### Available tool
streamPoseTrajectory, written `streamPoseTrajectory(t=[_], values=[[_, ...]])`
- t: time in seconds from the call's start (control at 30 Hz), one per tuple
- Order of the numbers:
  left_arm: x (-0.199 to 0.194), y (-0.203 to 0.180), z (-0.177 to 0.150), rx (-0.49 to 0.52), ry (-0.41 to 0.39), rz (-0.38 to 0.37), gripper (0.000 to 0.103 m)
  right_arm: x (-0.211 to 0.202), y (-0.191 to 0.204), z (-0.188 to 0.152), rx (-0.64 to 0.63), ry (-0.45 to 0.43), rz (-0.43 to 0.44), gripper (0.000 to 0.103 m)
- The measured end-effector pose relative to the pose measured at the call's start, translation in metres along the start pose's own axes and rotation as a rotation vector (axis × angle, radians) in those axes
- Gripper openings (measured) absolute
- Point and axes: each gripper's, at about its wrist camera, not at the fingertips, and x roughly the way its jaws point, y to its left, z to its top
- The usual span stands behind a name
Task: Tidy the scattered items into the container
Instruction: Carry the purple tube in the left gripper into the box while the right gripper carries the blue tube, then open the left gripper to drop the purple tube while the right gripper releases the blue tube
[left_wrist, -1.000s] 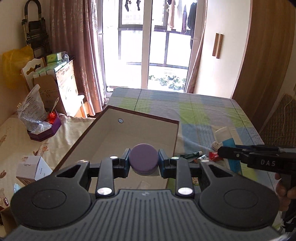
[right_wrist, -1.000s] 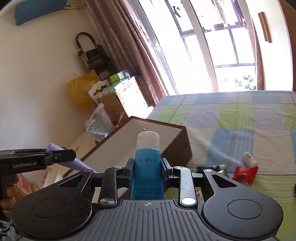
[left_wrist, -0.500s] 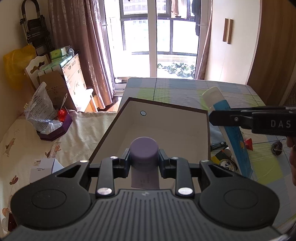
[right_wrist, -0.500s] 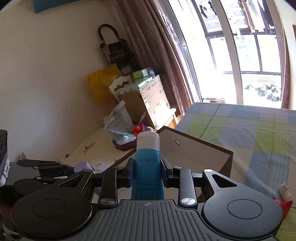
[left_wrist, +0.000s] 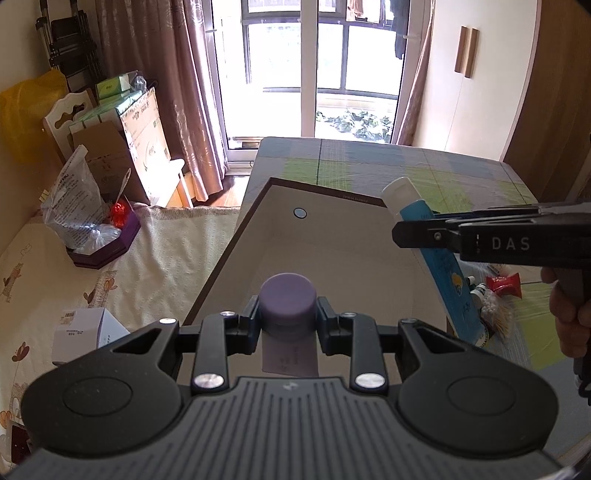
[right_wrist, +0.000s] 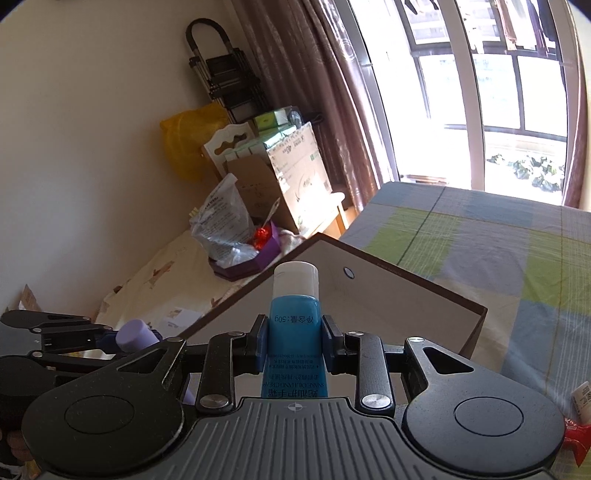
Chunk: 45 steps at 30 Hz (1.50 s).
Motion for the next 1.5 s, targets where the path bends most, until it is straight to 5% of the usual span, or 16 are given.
streamPoseTrajectory(t=[0.77,1.03,1.1,1.5], values=[[0.090,-0.010,-0.017,0.037,0.206,-0.039,0.025,0.026,-0.026,0.001,0.103,0.014,-0.050,0.032],[0.103,-0.014,-0.017,0.019,0.213,-0.036,0.028,0.040,-0.030,-0.003,0.078,0.054,-0.091,0.032],[0.105,-0.013,-0.017,0.020,0.215,-0.026,0.037,0.045,-0.033,-0.006,0.070,0.078,-0.109,0.032],[0.117,-0.011,-0.009,0.014,0.212,0.017,0.055,0.069,-0.035,-0.015,0.022,0.180,-0.134,0.032]])
